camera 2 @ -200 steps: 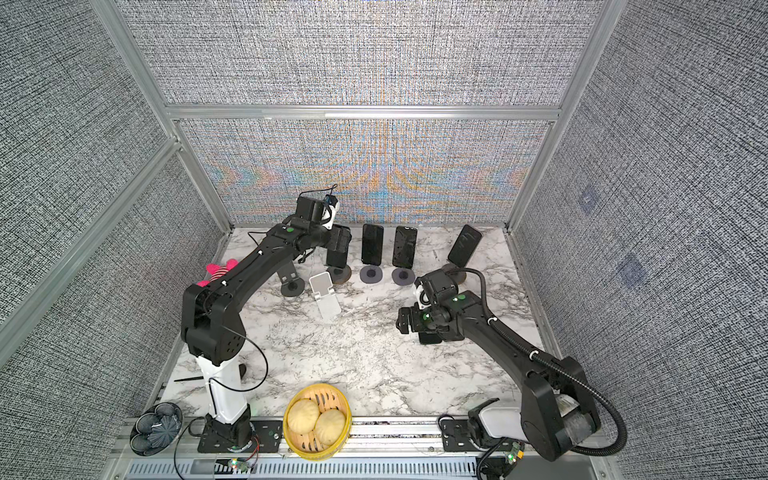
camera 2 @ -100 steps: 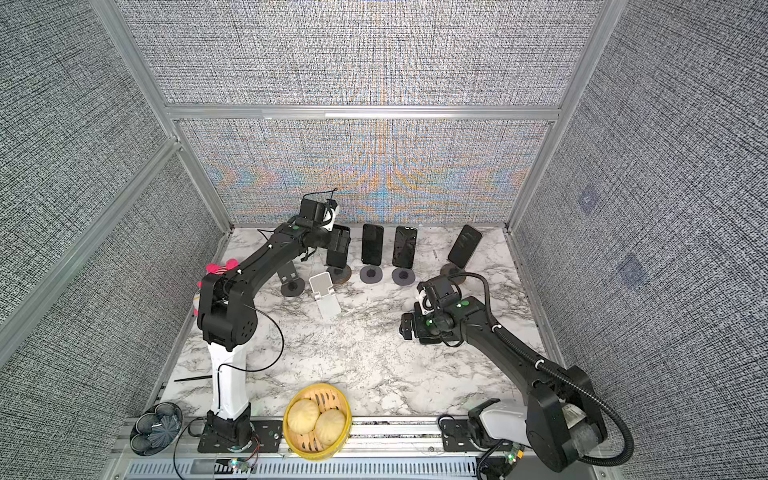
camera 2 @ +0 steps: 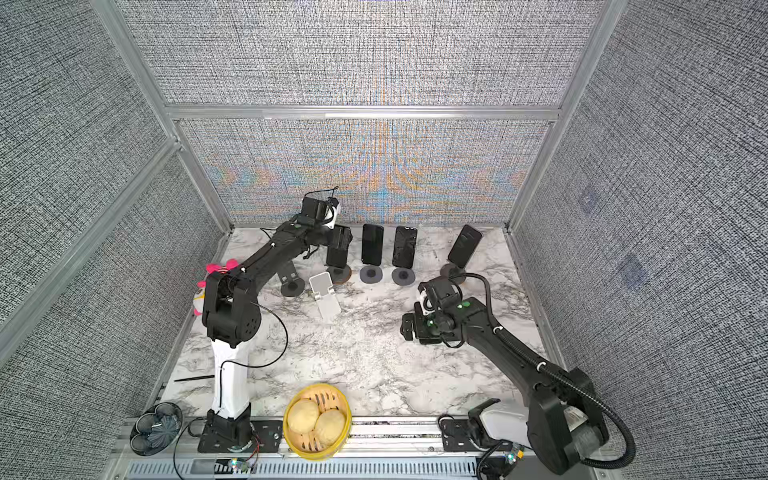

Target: Remove the phone from the phone stand

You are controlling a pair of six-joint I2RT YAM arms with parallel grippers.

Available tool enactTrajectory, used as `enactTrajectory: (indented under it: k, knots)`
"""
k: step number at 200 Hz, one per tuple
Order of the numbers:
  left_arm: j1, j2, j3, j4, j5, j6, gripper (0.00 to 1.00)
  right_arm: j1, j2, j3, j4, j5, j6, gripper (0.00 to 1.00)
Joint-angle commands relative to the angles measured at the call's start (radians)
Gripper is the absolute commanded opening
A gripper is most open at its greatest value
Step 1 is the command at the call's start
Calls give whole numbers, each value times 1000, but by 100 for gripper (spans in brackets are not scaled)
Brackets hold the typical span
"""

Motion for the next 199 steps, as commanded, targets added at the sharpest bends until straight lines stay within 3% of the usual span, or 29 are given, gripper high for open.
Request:
enactTrajectory:
  k: [1, 75, 158, 199]
  knots:
    - [2, 9, 14, 0, -1, -1, 90, 1, -4, -3, -7, -2, -4, 99]
    - [1, 16, 32, -12, 9, -7, 69, 2, -3, 5, -15, 1, -9, 99]
    - [2, -34, 39, -40, 19, -26, 67, 0, -19, 8, -14, 5, -6, 99]
    - [2, -86, 61, -99, 44, -27, 65, -23, -43, 9, 23, -68, -17, 99]
